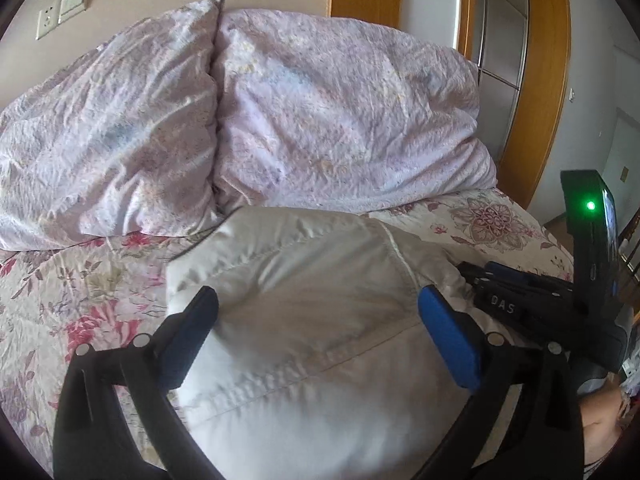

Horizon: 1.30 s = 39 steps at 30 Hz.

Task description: Fold large clothes

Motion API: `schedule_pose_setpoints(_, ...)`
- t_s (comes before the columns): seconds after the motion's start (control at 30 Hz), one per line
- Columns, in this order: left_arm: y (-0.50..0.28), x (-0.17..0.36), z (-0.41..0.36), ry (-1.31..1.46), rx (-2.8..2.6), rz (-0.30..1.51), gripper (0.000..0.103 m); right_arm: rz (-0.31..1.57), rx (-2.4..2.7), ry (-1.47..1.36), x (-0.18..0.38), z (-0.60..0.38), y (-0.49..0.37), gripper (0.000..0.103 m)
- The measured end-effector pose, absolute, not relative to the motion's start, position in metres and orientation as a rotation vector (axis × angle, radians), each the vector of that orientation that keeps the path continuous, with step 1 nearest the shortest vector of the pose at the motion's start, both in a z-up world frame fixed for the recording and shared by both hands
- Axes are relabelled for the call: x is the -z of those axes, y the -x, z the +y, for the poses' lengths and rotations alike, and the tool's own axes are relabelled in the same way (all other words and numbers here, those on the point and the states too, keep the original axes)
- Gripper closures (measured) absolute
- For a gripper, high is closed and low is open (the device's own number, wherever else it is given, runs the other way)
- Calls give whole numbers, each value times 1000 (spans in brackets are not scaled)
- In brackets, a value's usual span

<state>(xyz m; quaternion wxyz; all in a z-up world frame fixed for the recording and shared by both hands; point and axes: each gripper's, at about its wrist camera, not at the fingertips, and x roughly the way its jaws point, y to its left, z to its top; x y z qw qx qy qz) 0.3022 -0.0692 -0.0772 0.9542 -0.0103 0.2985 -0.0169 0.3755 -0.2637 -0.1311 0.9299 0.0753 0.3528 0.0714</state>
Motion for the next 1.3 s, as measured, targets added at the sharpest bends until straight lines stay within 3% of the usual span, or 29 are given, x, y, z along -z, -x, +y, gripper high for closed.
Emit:
schedule_pose_setpoints(0.37,-309,55,-44,-28,-52,593,3,595,-182,-72,82,-283,-332,63)
schedule_pose_setpoints(0.63,-329,89,-57,-68,-50,684,2,668,-177,79,119,-261,-327,58)
schedule_pose_setpoints(0.9,-346,104,-61,-70,-68,724,2,675,-195,21,143,-266,-341,51)
schedule_pose_setpoints(1.3,-351,113,-60,-55,-69,719,2,661,-175,24,151,-264,-343,49)
